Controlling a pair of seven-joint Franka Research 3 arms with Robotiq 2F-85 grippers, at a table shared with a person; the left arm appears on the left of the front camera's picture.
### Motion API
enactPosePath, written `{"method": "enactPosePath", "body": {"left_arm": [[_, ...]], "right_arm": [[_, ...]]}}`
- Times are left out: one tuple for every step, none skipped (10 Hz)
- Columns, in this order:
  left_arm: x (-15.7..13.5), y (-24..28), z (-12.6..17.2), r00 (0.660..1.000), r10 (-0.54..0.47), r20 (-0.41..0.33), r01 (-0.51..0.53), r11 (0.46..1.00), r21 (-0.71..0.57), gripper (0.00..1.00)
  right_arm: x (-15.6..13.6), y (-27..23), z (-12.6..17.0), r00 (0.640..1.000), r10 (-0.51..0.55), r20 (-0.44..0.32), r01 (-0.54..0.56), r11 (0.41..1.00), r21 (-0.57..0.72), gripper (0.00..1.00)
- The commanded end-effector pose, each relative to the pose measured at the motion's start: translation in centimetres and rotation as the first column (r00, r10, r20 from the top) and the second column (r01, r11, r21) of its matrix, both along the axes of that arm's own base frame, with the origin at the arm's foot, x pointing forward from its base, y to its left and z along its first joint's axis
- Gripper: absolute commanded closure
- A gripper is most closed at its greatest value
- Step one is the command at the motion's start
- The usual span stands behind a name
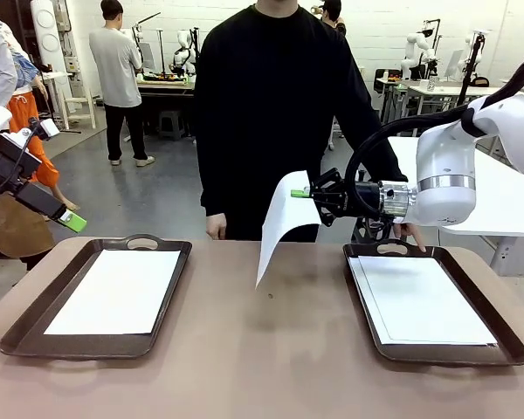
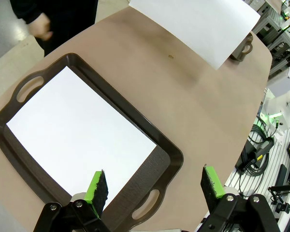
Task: Sort the A4 documents.
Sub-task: Receive the A4 Paper.
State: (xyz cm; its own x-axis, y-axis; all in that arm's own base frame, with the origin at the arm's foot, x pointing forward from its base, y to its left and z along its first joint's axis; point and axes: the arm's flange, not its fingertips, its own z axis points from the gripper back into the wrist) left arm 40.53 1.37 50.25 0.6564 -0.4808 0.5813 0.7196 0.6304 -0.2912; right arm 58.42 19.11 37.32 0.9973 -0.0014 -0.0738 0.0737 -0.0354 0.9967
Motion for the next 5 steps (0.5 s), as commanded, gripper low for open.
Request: {"method": "enactPosePath", "body": {"left_arm": [[0.01,0.05,0.03,1.0,-0.003,0.003,0.003,1.0,0.0,0.0],[0.01,0.05,0.03,1.0,-0.003,0.003,0.003,1.0,0.0,0.0],[0.01,0.05,0.03,1.0,-0.003,0.003,0.003,1.0,0.0,0.0],[0.01,0.05,0.03,1.0,-0.003,0.003,0.003,1.0,0.0,0.0],[0.01,0.05,0.03,1.0,-0.003,0.003,0.003,1.0,0.0,0.0]], "right_arm": [[0.05,0.21,-0.16,1.0,-0.007,-0.002,0.007,1.0,-0.006,1.0],[0.05,0.21,-0.16,1.0,-0.007,-0.002,0.007,1.0,-0.006,1.0],[0.05,0.21,-0.16,1.0,-0.007,-0.002,0.007,1.0,-0.006,1.0],[0.05,0.21,-0.16,1.0,-0.007,-0.002,0.007,1.0,-0.006,1.0],[0.05,0.21,-0.16,1.0,-0.007,-0.002,0.007,1.0,-0.006,1.0]]}}
